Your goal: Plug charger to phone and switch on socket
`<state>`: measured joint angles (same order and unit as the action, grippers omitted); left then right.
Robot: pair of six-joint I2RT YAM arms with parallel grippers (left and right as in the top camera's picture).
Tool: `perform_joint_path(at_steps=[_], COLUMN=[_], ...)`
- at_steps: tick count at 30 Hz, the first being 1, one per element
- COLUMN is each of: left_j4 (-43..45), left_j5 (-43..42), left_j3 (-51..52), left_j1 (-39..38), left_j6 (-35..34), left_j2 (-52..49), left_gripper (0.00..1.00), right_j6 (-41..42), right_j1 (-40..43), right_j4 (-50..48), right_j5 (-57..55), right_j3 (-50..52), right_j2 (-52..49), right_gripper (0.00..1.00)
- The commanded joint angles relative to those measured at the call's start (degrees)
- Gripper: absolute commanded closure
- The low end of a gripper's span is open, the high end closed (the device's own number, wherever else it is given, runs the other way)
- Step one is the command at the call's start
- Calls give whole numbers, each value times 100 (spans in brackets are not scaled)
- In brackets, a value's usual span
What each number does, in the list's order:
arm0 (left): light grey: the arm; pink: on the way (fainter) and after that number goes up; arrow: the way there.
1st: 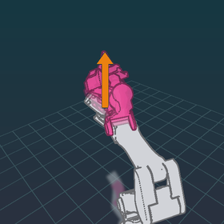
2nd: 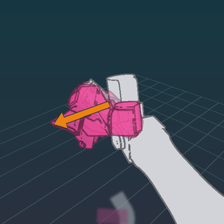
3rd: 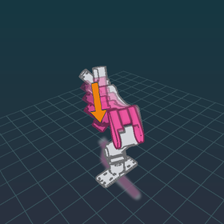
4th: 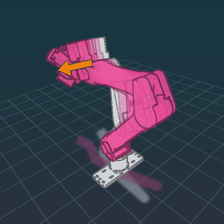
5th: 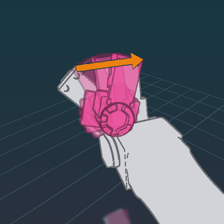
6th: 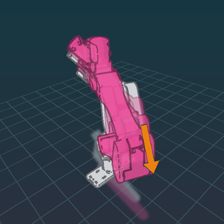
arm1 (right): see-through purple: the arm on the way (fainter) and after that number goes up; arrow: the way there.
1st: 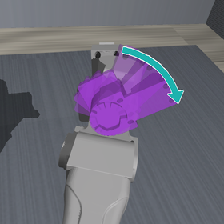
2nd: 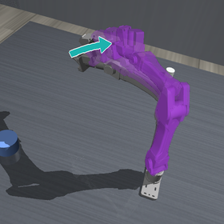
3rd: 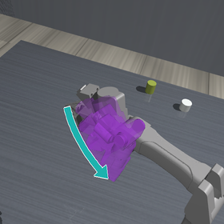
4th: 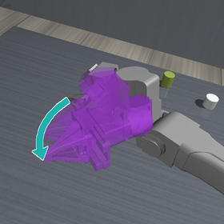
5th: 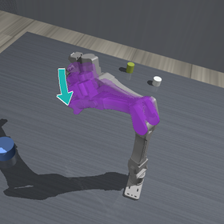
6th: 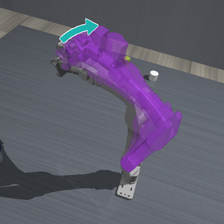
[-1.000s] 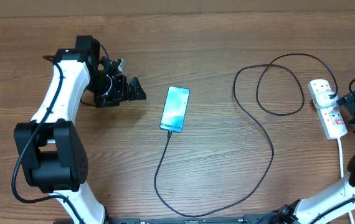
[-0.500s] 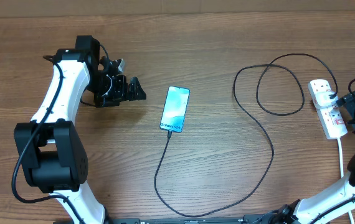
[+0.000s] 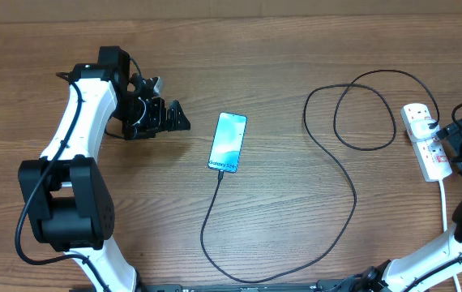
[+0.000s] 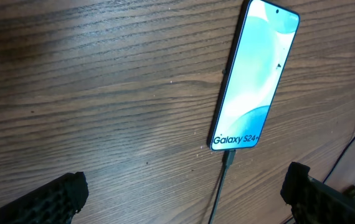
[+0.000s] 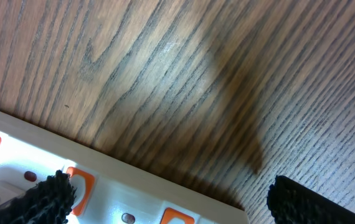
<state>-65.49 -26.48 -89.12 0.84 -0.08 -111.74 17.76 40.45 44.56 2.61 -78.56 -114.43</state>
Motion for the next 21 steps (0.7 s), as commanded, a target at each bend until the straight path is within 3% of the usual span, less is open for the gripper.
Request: perform_joint_path(at_steps=[1,21], left_j4=[0,0], left_j5=[11,11], left_j3=[-9,-9], left_j1=[-13,-13], left_j6=[-15,-15], left_j2=[129,129], left_gripper=[0,0], right_j6=[-157,-328], right_j1=[-33,-33], right_j4=[11,195], right_j5=[7,7], right_j3=[63,164], right_j2=[-79,-90], right_gripper=[0,0])
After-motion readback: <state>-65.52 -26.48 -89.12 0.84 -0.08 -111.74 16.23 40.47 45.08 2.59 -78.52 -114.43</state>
